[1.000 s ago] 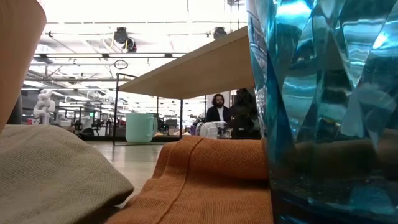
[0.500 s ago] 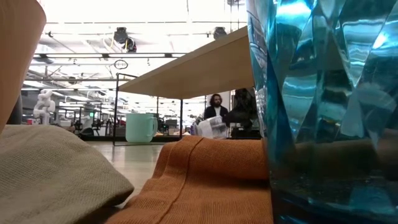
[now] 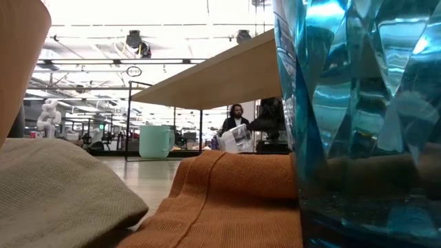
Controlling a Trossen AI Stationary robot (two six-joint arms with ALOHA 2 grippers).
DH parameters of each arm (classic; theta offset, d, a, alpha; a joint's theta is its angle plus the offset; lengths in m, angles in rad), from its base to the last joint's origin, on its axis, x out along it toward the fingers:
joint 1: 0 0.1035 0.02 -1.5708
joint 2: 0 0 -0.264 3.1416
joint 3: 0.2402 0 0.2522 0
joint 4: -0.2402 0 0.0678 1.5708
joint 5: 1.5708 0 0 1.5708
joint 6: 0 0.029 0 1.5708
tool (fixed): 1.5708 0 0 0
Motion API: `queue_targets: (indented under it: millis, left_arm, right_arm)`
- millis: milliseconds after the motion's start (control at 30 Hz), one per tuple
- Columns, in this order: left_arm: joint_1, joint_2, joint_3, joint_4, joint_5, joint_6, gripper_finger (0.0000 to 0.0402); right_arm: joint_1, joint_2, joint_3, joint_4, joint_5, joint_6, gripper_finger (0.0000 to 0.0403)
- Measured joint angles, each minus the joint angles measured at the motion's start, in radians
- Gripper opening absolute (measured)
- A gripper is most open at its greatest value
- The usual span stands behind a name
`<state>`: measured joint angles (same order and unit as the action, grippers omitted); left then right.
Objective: Stack small to large cups/mugs on shelf
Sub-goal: Put the transparent mug on the shelf
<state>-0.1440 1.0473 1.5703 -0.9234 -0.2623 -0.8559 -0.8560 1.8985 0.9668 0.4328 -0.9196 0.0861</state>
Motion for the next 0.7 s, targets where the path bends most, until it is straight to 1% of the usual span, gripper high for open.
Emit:
queue_targets:
  millis: [133, 200, 500, 633, 700]
  left_arm:
    - [0.0, 0.0, 0.0, 0.0, 0.0, 0.002, 0.0033]
    - [0.0, 0.0, 0.0, 0.0, 0.0, 0.007, 0.0033]
    - [0.0, 0.0, 0.0, 0.0, -0.022, 0.082, 0.0033]
    - [0.0, 0.0, 0.0, 0.0, -0.047, 0.123, 0.0033]
    - [0.0, 0.0, 0.0, -0.001, -0.067, 0.146, 0.0033]
  right_arm:
    - [-0.012, -0.071, 0.001, -0.001, 0.003, -0.005, 0.0]
    - [-0.019, -0.111, 0.001, -0.044, 0.012, -0.023, 0.0]
    - [-0.019, -0.338, 0.001, -0.437, 0.112, -0.225, 0.0]
    - [-0.019, -0.452, 0.027, -0.558, 0.163, -0.26, 0.0]
    - [-0.019, -0.503, 0.058, -0.617, 0.165, -0.267, 0.0]
